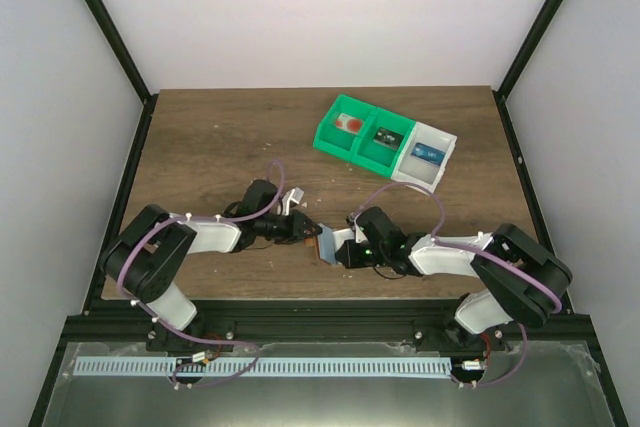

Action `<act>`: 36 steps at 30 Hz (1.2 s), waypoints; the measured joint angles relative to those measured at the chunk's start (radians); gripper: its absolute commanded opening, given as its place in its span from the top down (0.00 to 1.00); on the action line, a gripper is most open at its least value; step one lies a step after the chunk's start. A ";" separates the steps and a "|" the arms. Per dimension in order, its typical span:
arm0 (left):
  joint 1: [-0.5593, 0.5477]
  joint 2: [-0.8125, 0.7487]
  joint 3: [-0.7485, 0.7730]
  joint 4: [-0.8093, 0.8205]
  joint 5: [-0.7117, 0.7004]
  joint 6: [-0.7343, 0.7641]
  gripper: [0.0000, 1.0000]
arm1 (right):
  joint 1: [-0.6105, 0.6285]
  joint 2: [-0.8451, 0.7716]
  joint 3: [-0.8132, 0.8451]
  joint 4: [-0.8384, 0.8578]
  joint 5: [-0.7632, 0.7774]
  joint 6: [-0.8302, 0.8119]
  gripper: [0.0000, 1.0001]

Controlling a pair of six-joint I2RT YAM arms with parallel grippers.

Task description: Take the credit cards out of the card holder

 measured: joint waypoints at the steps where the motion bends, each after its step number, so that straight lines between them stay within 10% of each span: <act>1: 0.000 0.000 0.000 0.001 0.000 -0.001 0.88 | 0.000 0.000 -0.001 0.001 0.000 0.000 0.90; 22: 0.000 -0.104 -0.055 -0.074 -0.001 0.001 1.00 | 0.013 -0.183 0.000 -0.095 -0.002 0.103 0.34; 36: -0.032 -0.154 -0.062 -0.111 -0.034 -0.021 1.00 | 0.065 -0.045 0.095 -0.101 -0.031 0.172 0.31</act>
